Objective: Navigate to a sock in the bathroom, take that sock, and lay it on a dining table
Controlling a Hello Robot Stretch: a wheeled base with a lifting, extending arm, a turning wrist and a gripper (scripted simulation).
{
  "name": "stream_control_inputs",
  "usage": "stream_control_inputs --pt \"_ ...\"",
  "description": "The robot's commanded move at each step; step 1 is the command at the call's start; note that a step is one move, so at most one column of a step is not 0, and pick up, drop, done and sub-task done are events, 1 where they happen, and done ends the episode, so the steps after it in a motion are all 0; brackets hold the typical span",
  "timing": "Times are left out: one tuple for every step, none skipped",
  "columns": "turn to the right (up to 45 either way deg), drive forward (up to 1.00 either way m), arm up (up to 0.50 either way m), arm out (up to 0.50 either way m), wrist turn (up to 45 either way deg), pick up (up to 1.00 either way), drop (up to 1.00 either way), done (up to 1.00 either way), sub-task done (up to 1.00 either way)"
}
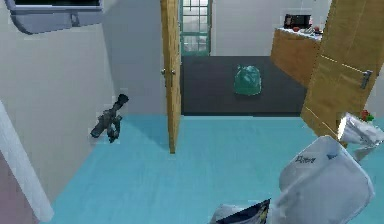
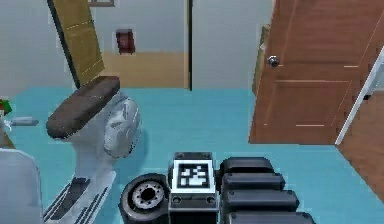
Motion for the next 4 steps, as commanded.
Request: stream_control_inputs --pt "-45.0 0.00 0.00 0.00 0.0 0.00 0.00 0.00 0.00" --pt "-45.0 0.00 0.00 0.00 0.0 0.00 0.00 0.00 0.00" --pt "-21.0 0.00 0.00 0.00 0.0 0.00 0.00 0.00 0.00" --pt "0.0 0.40 0.00 0.00 0.0 0.00 0.00 0.00 0.00"
